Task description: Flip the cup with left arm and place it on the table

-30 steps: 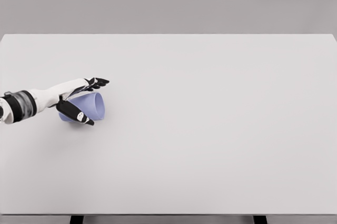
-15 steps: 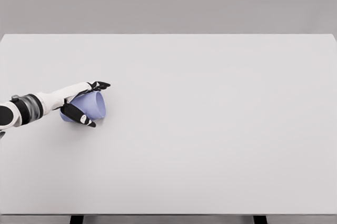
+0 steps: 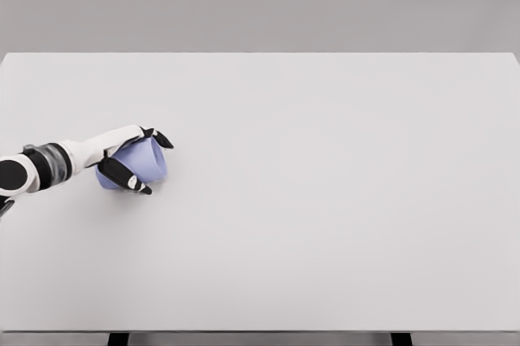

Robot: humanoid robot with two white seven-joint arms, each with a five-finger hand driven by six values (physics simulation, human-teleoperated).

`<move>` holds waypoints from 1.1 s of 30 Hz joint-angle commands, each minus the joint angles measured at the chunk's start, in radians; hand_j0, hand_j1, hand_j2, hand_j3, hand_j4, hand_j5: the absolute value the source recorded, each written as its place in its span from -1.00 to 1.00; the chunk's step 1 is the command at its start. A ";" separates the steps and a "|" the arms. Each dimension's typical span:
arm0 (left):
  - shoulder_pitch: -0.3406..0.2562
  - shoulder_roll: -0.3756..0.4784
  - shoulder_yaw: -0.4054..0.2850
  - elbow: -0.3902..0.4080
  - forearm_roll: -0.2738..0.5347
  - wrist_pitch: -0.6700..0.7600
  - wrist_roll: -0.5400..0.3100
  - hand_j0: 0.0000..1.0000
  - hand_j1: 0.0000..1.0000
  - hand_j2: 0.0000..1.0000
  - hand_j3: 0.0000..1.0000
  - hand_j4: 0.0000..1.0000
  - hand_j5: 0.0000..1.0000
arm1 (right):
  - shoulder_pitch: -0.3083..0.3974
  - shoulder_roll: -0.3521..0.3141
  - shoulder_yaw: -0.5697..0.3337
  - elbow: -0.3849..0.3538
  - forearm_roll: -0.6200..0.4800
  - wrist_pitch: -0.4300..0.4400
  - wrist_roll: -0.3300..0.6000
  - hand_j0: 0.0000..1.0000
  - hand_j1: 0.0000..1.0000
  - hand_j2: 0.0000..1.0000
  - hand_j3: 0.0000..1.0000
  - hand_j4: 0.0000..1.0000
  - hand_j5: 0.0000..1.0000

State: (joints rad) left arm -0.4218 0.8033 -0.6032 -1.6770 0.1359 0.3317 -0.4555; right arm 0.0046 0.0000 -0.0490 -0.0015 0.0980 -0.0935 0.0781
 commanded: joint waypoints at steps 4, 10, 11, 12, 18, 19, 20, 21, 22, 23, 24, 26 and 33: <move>-0.012 0.036 0.013 0.000 0.071 -0.046 -0.005 0.19 0.19 0.19 0.19 0.19 0.19 | 0.000 0.000 0.000 0.000 0.000 0.000 0.000 1.00 1.00 1.00 1.00 1.00 1.00; -0.008 0.079 0.025 0.062 0.292 -0.278 -0.020 0.21 0.21 0.21 0.21 0.21 0.21 | 0.000 0.000 0.000 0.000 -0.001 0.000 0.000 1.00 1.00 1.00 1.00 1.00 1.00; -0.006 0.079 0.026 0.082 0.315 -0.316 -0.041 0.22 0.22 0.22 0.22 0.22 0.22 | 0.000 0.000 0.000 0.000 0.000 0.000 0.000 1.00 1.00 1.00 1.00 1.00 1.00; -0.006 0.071 0.026 0.118 0.349 -0.367 -0.083 0.22 0.22 0.22 0.22 0.22 0.22 | 0.000 0.000 0.000 0.000 -0.001 0.000 0.000 1.00 1.00 1.00 1.00 1.00 1.00; -0.009 -0.004 0.057 0.292 0.533 -0.574 -0.155 0.24 0.24 0.24 0.24 0.24 0.24 | 0.000 0.000 0.000 0.000 0.000 0.000 0.000 1.00 1.00 1.00 1.00 1.00 1.00; -0.009 -0.029 0.089 0.322 0.565 -0.577 -0.155 0.24 0.24 0.24 0.24 0.24 0.24 | 0.000 0.000 0.000 0.000 0.000 0.000 0.000 1.00 1.00 1.00 1.00 1.00 1.00; -0.011 -0.070 0.128 0.368 0.590 -0.577 -0.155 0.24 0.24 0.24 0.24 0.24 0.24 | 0.000 0.000 0.000 0.000 0.000 0.000 0.000 1.00 1.00 1.00 1.00 1.00 1.00; -0.012 -0.137 0.172 0.431 0.605 -0.574 -0.155 0.23 0.23 0.23 0.23 0.23 0.23 | 0.000 0.000 0.000 0.000 0.000 0.000 0.000 1.00 1.00 1.00 1.00 1.00 1.00; -0.021 -0.200 0.203 0.480 0.603 -0.568 -0.155 0.23 0.23 0.23 0.23 0.23 0.23 | 0.000 0.000 0.000 0.000 -0.001 0.000 0.000 1.00 1.00 1.00 1.00 1.00 1.00; -0.038 -0.232 0.206 0.517 0.605 -0.569 -0.155 0.23 0.23 0.23 0.23 0.23 0.23 | 0.000 0.000 0.000 0.000 0.000 0.000 0.000 1.00 1.00 1.00 1.00 1.00 1.00; -0.041 -0.253 0.207 0.534 0.605 -0.571 -0.155 0.23 0.23 0.23 0.23 0.23 0.23 | 0.000 0.000 0.000 0.000 -0.001 0.000 0.000 1.00 1.00 1.00 1.00 1.00 1.00; -0.043 -0.299 0.209 0.543 0.605 -0.579 -0.155 0.23 0.23 0.23 0.23 0.23 0.23 | 0.000 0.000 0.000 0.000 0.000 0.000 0.000 1.00 1.00 1.00 1.00 1.00 1.00; -0.040 -0.377 0.244 0.560 0.593 -0.582 -0.155 0.22 0.22 0.22 0.22 0.22 0.22 | 0.000 0.000 0.000 0.000 -0.001 0.000 0.000 1.00 1.00 1.00 1.00 1.00 1.00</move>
State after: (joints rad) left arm -0.4602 0.4474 -0.3694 -1.1228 0.7256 -0.2473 -0.6163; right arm 0.0046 0.0000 -0.0490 -0.0015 0.0977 -0.0935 0.0781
